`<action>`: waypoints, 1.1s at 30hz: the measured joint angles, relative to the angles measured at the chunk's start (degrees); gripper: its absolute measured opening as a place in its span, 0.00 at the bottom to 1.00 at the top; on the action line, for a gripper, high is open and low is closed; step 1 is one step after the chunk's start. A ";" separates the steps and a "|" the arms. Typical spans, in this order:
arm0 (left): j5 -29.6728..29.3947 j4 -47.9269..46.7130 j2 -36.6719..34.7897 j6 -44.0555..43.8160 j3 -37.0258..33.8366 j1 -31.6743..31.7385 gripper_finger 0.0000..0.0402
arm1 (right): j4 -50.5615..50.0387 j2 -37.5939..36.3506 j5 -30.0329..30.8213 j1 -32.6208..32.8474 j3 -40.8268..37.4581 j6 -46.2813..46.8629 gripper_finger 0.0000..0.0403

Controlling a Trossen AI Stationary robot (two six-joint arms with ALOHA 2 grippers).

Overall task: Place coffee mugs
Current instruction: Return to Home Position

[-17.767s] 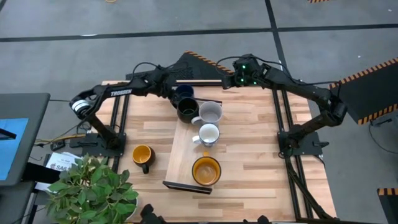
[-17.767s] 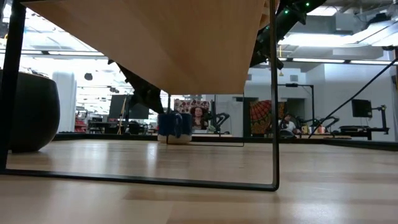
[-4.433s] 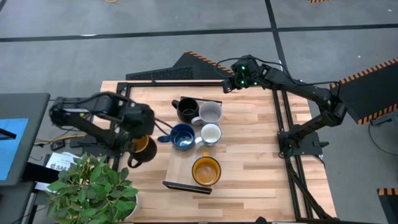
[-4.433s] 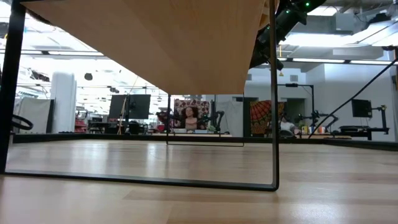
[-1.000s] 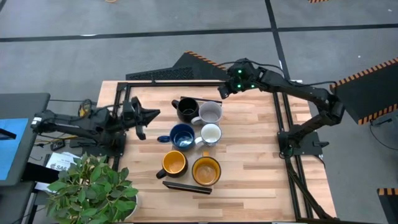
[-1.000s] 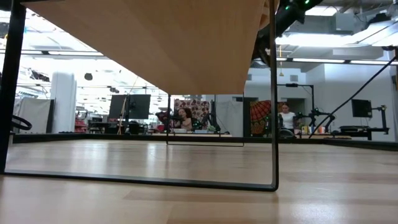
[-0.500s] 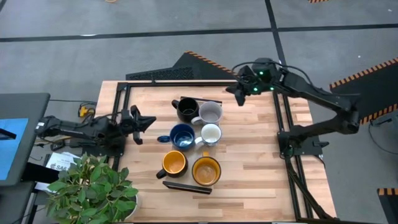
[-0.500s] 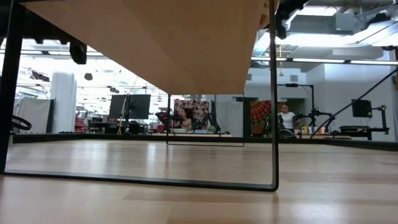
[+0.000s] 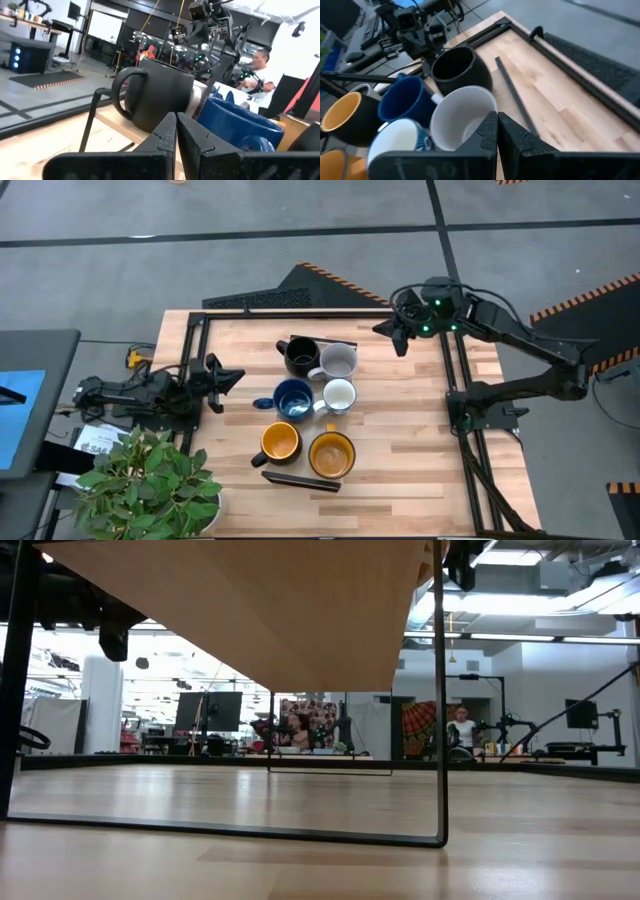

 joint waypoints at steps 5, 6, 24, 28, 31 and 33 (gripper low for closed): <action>-0.31 -1.17 -0.08 0.78 -0.02 0.00 0.00 | -0.36 -1.32 -0.02 3.56 -2.11 0.96 0.06; -0.29 -1.19 -0.10 1.73 -0.02 0.00 0.00 | -0.24 -1.87 -0.02 4.37 -2.89 0.96 0.06; 16.38 -12.79 -0.01 8.91 -0.02 -0.04 0.00 | 2.45 -26.56 0.66 10.60 -23.29 2.77 0.06; 19.43 -13.29 0.06 8.68 -0.02 -0.04 0.00 | 4.52 -32.74 0.92 11.01 -26.46 3.49 0.06; 19.04 -13.25 0.06 9.51 -0.02 -0.04 0.00 | 4.91 -36.37 0.95 11.03 -27.91 3.82 0.06; 19.00 -13.25 0.06 10.48 -0.02 -0.02 0.00 | 4.47 -38.26 0.97 11.03 -28.59 3.63 0.06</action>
